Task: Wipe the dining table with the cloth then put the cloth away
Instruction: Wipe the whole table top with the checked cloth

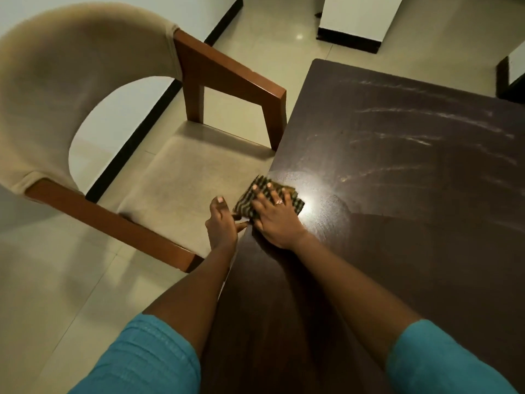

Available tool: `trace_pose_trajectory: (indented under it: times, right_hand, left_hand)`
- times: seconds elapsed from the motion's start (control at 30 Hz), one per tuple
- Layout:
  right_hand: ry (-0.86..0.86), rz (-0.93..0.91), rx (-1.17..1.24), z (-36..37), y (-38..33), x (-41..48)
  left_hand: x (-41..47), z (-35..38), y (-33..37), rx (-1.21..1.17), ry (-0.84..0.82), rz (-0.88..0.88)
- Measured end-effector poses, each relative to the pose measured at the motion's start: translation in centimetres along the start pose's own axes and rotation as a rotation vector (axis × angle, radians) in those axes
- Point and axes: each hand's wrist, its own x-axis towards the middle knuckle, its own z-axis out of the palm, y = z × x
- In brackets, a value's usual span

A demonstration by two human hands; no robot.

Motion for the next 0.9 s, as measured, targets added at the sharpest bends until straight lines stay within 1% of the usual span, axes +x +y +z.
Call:
trace_pose_trajectory:
  times: [0.07,0.17,0.27,0.37,0.5,0.63,0.77,0.83,0.9]
  right_hand:
    - [0.007,-0.067,0.004,0.8,-0.7,-1.5]
    - [0.008,-0.086,-0.046,1.9,-1.1,-2.8]
    - [-0.04,-0.082,-0.078,1.5,-0.6,-2.5]
    - [-0.025,-0.087,-0.103,0.4,0.7,-1.0]
    - [0.011,0.006,-0.073,-1.6,4.3,2.8]
    - [0.014,0.096,-0.054,-3.2,8.2,6.3]
    - [0.053,0.223,0.0,-4.7,11.8,10.6]
    - [0.049,0.274,0.039,-5.1,12.5,11.6]
    - [0.049,0.28,0.049,-5.1,12.4,11.5]
  left_hand:
    - [0.2,-0.1,0.1,-0.032,0.044,-0.076]
    - [0.1,-0.3,-0.3,0.028,0.067,-0.105]
    - [0.2,-0.4,-0.8,0.115,0.038,-0.078]
    - [0.9,0.6,-0.3,0.182,0.011,-0.045]
    - [1.1,2.6,1.0,0.158,-0.037,0.021]
    - [1.7,4.0,2.0,0.205,-0.112,0.117]
    - [2.6,4.8,2.3,0.24,-0.134,0.219]
    - [2.7,5.0,2.4,0.242,-0.14,0.219]
    - [2.9,5.4,2.6,0.234,-0.132,0.206]
